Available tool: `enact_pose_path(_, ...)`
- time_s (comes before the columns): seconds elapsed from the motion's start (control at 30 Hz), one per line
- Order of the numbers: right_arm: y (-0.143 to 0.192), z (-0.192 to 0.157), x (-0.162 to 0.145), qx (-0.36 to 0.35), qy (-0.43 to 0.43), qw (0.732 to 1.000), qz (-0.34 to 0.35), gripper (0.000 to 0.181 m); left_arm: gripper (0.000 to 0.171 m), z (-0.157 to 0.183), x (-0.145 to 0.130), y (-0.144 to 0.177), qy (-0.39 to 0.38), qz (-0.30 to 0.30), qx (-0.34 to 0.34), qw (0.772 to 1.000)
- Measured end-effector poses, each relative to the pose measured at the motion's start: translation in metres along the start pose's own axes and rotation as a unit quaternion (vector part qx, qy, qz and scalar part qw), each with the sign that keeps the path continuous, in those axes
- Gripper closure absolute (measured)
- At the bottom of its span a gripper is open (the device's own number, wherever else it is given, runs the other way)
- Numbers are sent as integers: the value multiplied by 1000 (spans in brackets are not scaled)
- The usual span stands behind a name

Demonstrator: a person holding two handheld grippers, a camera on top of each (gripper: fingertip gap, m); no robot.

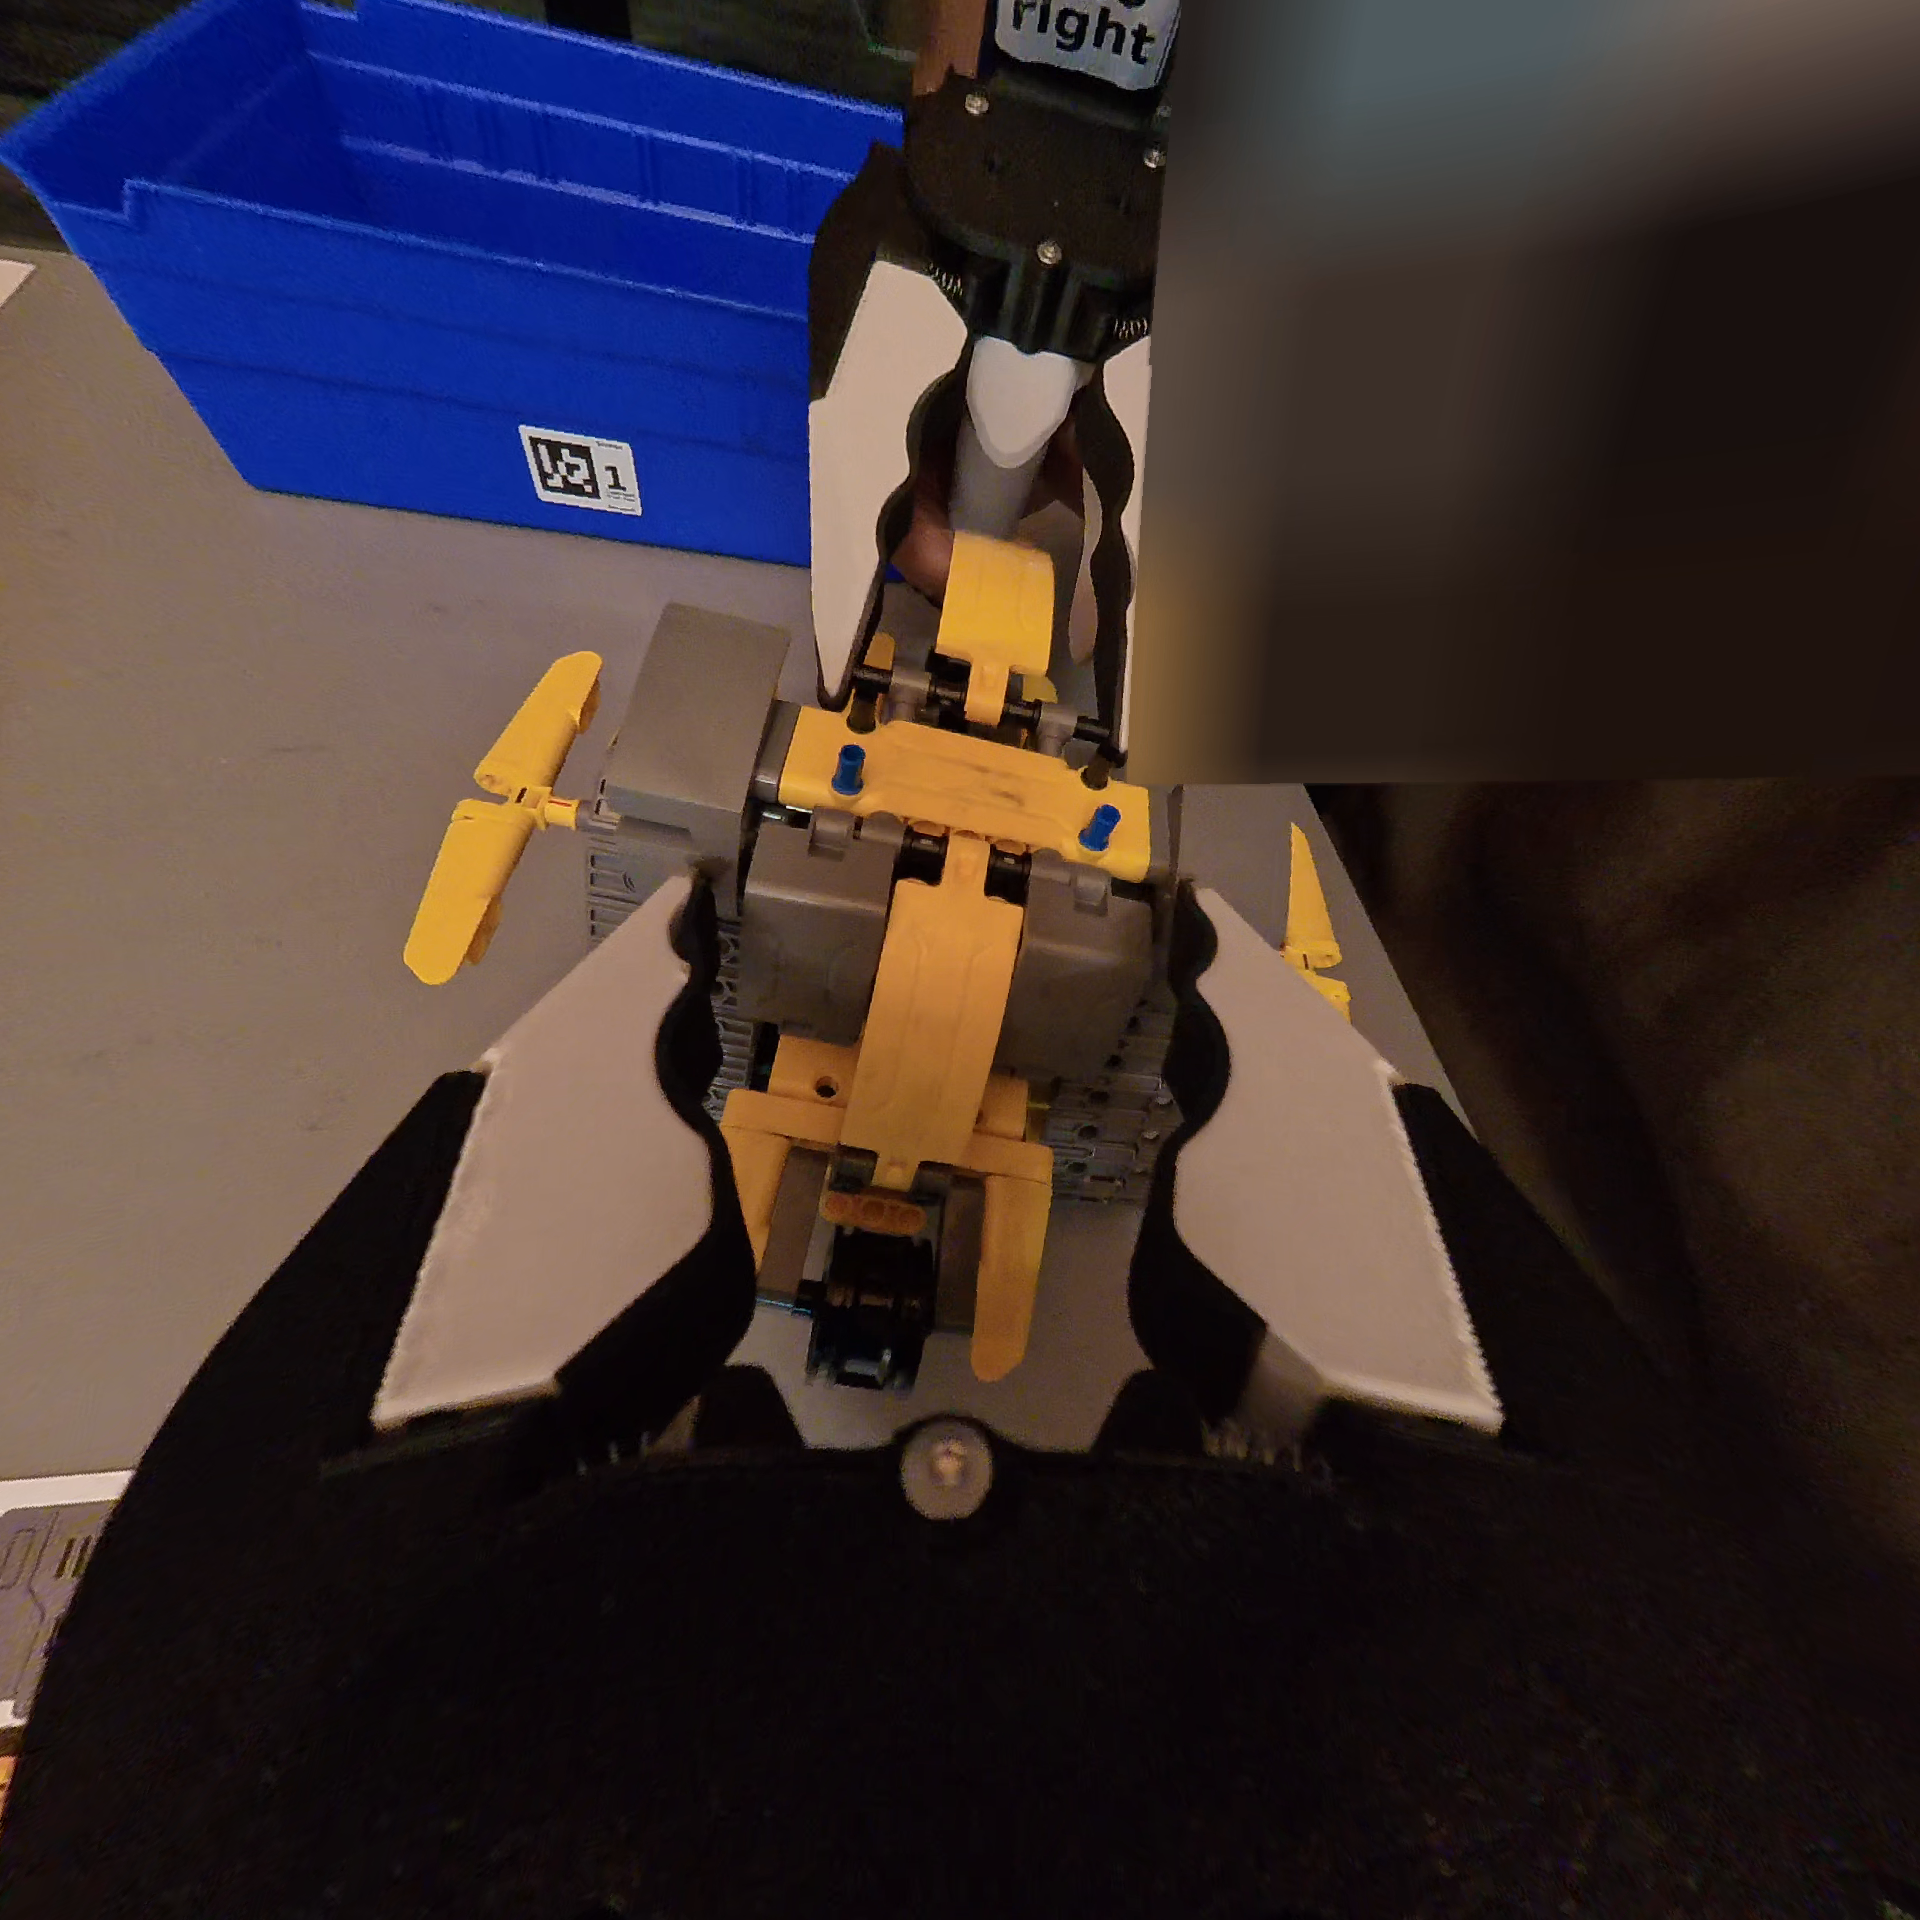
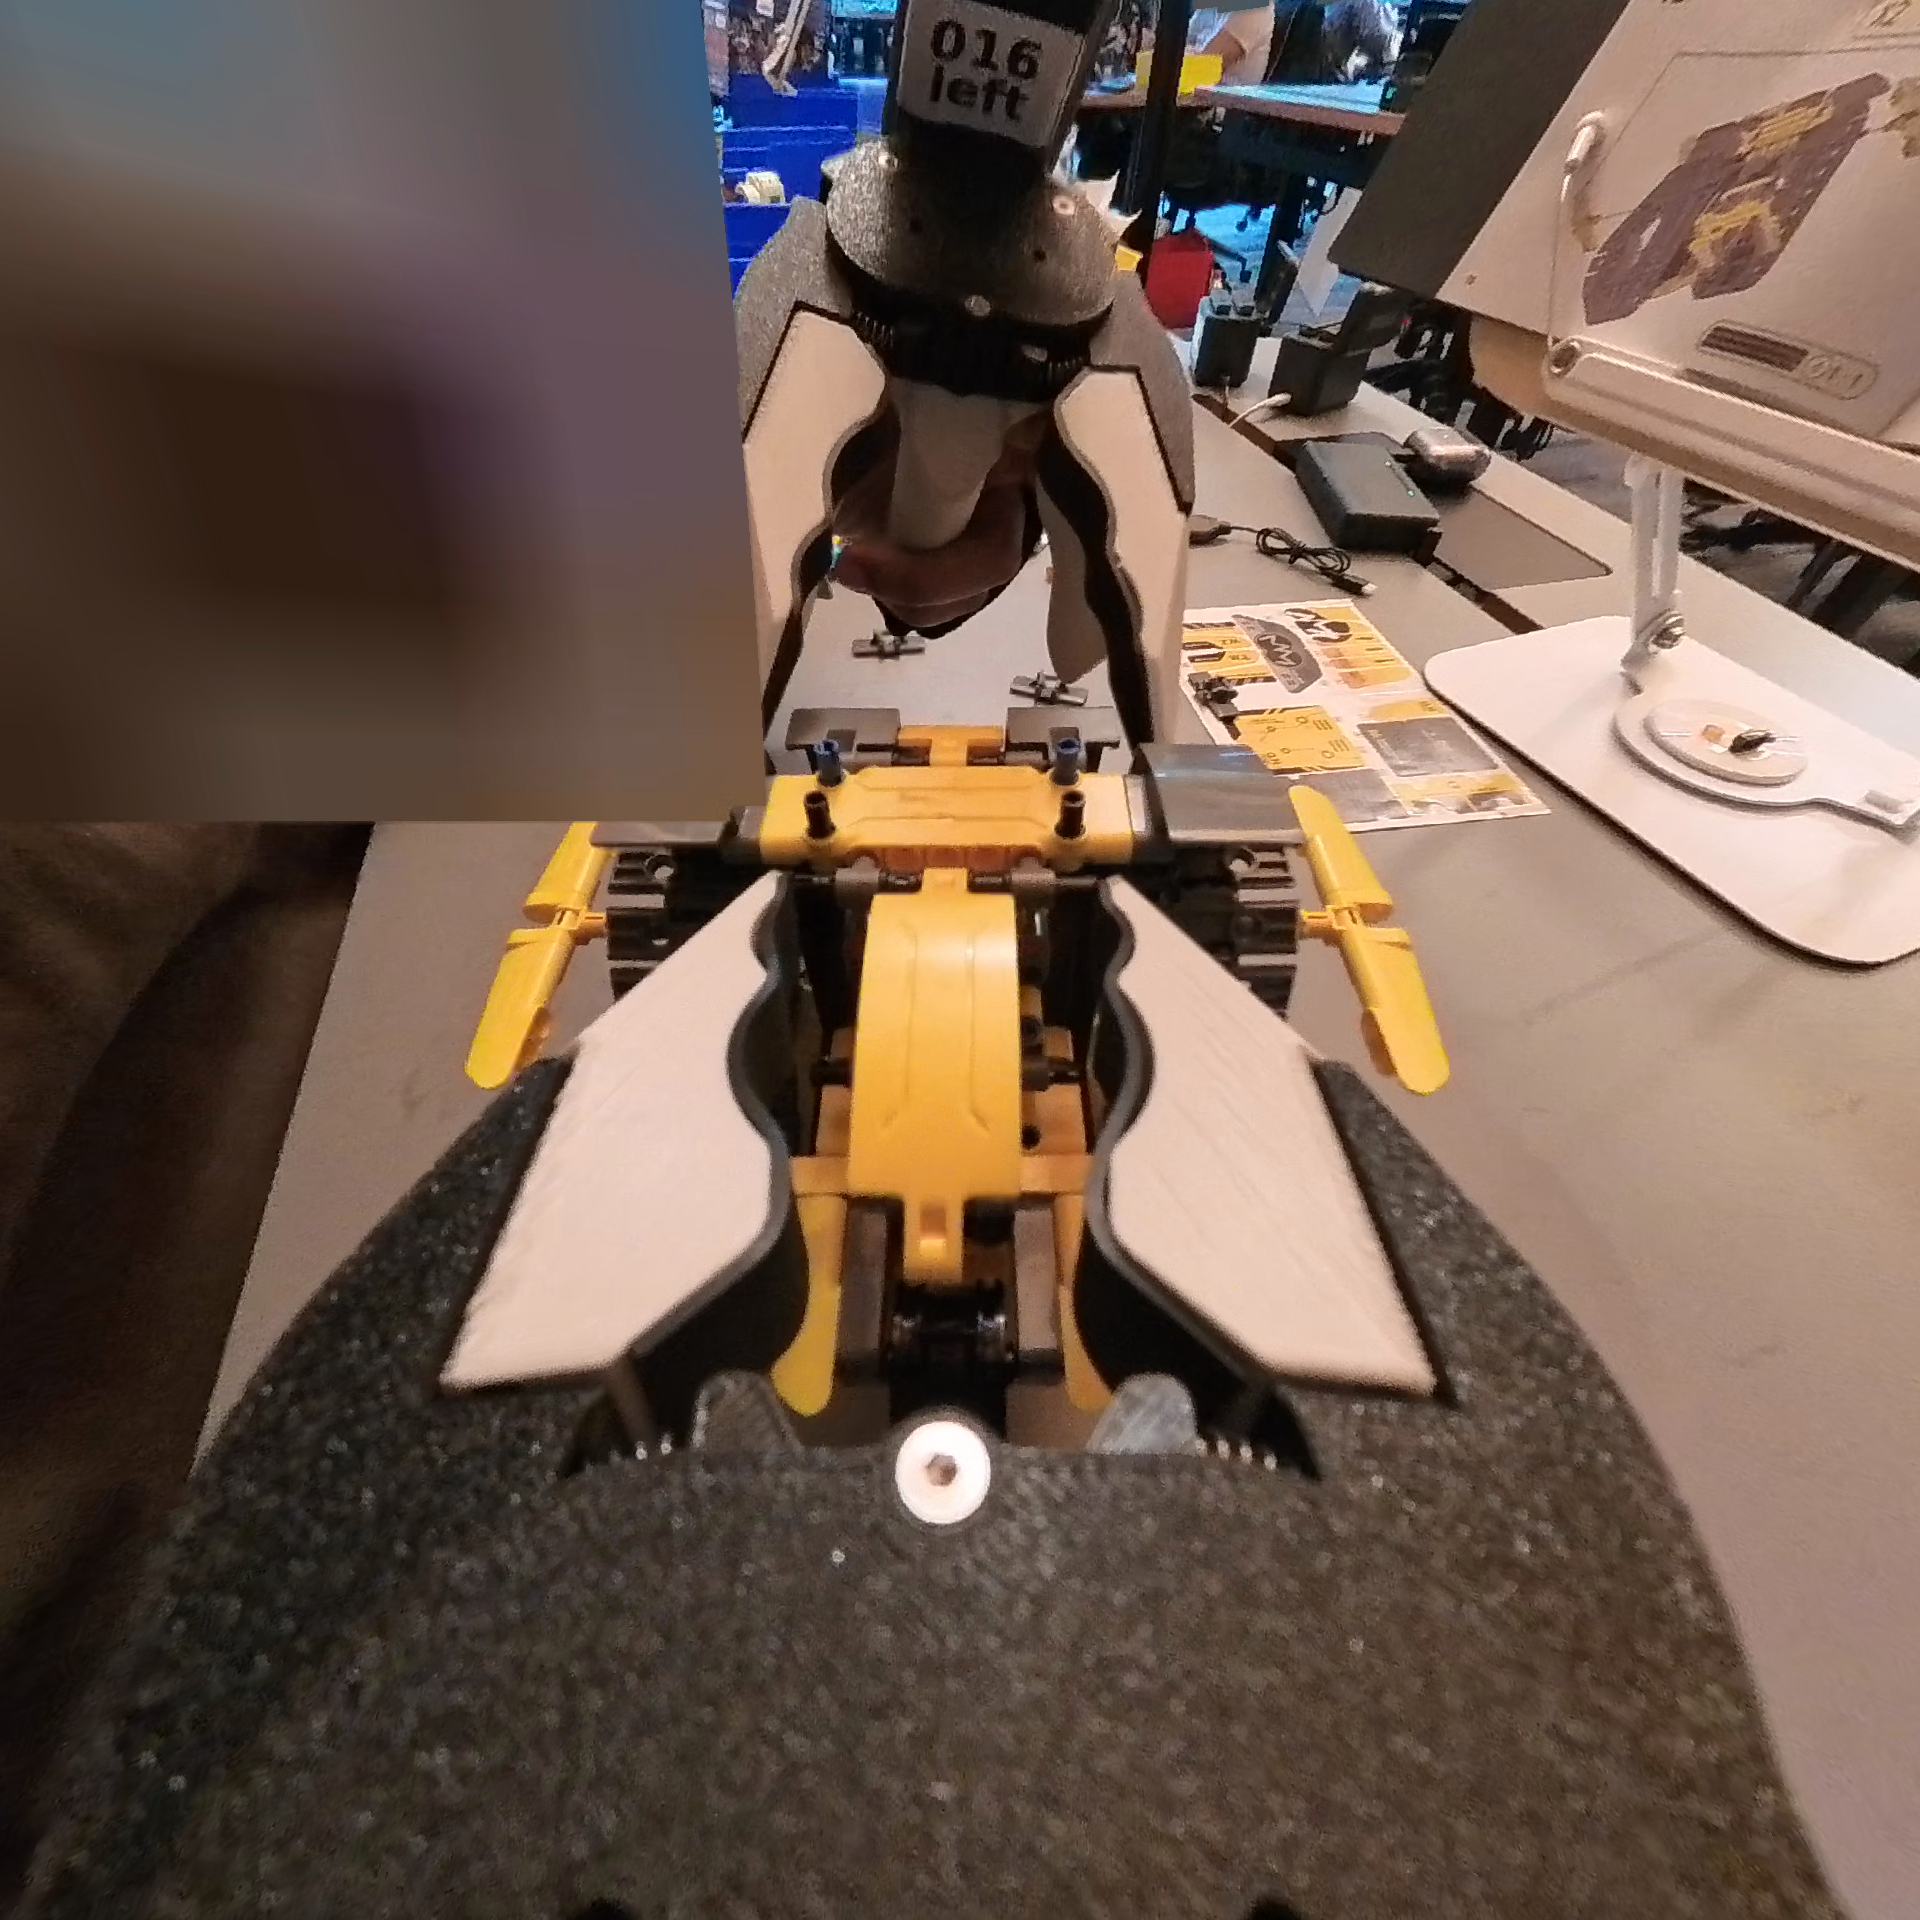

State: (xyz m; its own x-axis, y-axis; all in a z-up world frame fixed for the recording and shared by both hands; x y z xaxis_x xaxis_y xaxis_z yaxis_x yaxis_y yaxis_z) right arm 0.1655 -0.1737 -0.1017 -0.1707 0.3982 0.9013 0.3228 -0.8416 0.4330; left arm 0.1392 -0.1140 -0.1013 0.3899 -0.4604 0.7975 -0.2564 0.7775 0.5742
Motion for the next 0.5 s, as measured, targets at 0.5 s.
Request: enact_pose_path(0.5, 1, -2, -3, -12, 5, 1000, 0, 125, 95, 0, -1, -3, -9, -16, 24, 1000)
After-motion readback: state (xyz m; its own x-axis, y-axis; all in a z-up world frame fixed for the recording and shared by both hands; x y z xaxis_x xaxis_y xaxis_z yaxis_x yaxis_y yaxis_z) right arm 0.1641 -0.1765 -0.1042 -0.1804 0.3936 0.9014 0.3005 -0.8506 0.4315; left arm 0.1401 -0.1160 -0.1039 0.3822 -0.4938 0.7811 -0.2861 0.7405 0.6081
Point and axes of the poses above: each gripper's, where its closed fingertips meet, y back along the fingers, x out of its top, z = x × y across the jaws, the point moved 2 cm from there along y, back along the fingers, and after that the axes turned 9 degrees about -z, right-handed, at the moved point
